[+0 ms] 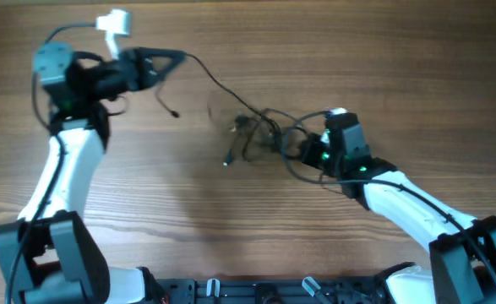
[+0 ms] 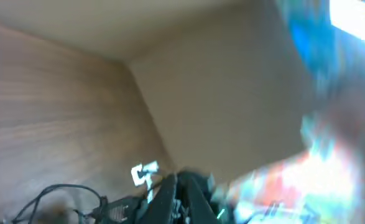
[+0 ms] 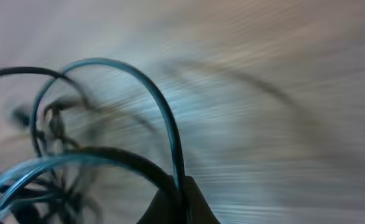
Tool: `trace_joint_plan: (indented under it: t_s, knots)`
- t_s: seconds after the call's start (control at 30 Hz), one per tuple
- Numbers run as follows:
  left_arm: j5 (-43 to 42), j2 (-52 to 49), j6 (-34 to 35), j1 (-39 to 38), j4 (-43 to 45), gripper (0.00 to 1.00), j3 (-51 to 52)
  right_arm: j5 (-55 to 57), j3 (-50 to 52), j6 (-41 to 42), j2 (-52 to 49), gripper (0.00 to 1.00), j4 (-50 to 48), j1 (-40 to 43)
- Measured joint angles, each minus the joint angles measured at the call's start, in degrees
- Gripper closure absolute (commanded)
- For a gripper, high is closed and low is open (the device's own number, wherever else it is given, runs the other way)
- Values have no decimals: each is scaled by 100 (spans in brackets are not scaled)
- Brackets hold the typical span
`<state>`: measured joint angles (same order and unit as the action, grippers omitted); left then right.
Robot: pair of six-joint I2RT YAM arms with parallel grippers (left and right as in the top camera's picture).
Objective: Untangle cables
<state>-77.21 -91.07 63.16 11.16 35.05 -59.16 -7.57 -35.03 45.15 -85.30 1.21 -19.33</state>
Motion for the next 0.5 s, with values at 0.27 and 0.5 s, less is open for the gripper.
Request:
trace_joint_plan:
  t_s: [0.27,0.5]
  knots:
    - [562,0,1633,1786,-293,75,-7,-739,11,-177,2,94,-664,1797]
    - [699,-2,240,927,-2704,0,-37,-2118,11,-876,0,95,-1416,1255]
